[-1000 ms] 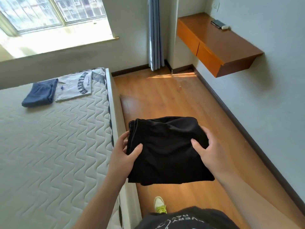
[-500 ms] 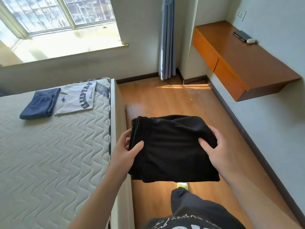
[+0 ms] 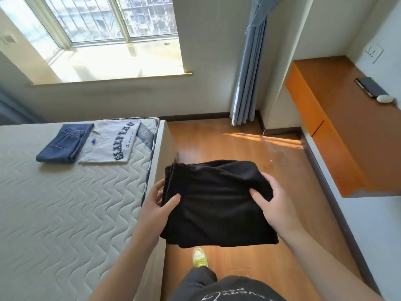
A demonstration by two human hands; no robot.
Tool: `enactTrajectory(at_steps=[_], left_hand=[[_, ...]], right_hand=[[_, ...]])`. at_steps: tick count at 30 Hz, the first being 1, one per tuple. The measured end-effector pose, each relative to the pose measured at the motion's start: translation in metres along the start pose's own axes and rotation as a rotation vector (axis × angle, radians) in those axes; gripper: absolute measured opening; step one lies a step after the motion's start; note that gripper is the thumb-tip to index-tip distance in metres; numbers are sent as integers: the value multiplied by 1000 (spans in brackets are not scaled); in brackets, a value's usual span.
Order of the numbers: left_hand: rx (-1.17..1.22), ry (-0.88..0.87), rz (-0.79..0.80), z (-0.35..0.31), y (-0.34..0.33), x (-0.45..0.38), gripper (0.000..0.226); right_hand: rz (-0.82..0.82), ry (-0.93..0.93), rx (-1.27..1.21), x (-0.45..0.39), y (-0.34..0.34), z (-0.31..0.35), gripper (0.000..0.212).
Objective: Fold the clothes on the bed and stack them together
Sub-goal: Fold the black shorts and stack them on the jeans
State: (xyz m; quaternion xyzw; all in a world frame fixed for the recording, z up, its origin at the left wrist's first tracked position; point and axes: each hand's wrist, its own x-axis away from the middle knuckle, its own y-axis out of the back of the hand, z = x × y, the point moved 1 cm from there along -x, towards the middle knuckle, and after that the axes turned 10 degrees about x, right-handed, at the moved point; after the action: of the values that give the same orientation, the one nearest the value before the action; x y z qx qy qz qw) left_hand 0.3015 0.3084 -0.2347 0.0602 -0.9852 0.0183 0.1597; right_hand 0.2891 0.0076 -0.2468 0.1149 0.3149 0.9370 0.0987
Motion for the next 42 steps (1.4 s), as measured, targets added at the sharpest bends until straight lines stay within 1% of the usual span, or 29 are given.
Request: enactTrajectory(at_steps=[5, 10, 12, 15, 21, 26, 31, 34, 38, 42], left_hand=[[11, -13, -50, -13, 4, -79, 44], [34, -38, -86, -33, 8, -163, 50], [20, -43, -86, -46, 9, -193, 47], [-12, -54, -75, -67, 9, -242, 52], [-51, -137, -91, -99, -16, -326, 53], [-53, -134, -117, -110, -51, -406, 56], [-91, -123, -136, -138, -90, -480, 56], [-104, -127, -162, -156, -104, -513, 59], [-70, -120, -255, -168, -108, -543, 59], [-54, -98, -385, -176, -90, -575, 60]], right_hand=[[45, 52, 11, -87, -24, 30, 48], [53, 81, 32, -170, -45, 75, 48], [31, 86, 22, -197, -49, 92, 48], [18, 83, 21, -238, -55, 111, 49], [-29, 66, 55, -325, -59, 126, 48], [-15, 67, 27, -423, -58, 124, 47], [47, 54, 1, -520, -50, 130, 50], [86, 111, 25, -570, -44, 145, 49], [163, 196, 68, -627, -51, 174, 48], [253, 272, 69, -676, -81, 205, 47]])
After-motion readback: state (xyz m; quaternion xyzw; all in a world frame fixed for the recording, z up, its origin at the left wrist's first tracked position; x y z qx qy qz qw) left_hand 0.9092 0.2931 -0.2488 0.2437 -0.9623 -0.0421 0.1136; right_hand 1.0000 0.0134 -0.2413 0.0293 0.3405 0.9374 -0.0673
